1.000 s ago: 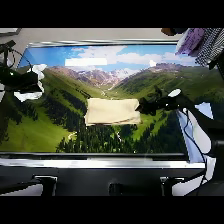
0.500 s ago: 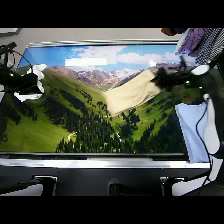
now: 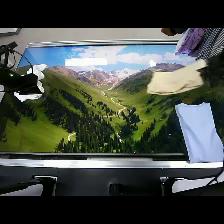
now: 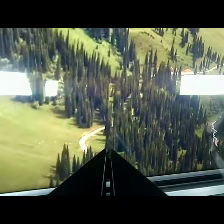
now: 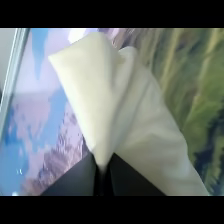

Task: Fold the clothes and pants, and hang the long-sleeved shirts on hangers.

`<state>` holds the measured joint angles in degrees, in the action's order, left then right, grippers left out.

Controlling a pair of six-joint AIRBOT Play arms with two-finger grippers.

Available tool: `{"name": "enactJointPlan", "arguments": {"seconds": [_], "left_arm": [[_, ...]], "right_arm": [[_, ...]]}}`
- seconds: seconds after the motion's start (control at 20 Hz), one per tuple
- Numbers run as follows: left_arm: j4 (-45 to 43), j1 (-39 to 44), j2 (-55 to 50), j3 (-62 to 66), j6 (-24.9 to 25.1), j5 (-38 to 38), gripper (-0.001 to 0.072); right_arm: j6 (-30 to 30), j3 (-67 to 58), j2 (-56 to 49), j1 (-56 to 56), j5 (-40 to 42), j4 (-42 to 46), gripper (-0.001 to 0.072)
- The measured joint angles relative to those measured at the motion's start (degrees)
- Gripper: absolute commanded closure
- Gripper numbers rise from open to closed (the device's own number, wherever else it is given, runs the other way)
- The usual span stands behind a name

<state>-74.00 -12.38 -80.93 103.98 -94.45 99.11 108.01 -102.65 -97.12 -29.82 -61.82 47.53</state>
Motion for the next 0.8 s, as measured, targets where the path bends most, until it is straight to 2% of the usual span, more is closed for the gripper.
{"name": "enactJointPlan", "arguments": {"seconds": [0.45, 0.65, 0.8], "left_arm": [[0.0, 0.02, -0.02, -0.02, 0.17, -0.07, 0.0683], [0.0, 0.02, -0.02, -0.04, 0.17, -0.09, 0.0683], [0.0, 0.0, 0.0, -0.04, 0.15, -0.09, 0.0683]], "right_arm": [[20.13, -0.31, 8.46, -5.33, -5.01, 15.37, 0.0685], [28.22, -0.31, 11.91, -5.57, -10.23, 22.34, 0.0685], [32.0, -0.33, 13.81, -5.57, -15.19, 26.36, 0.0685]]}}
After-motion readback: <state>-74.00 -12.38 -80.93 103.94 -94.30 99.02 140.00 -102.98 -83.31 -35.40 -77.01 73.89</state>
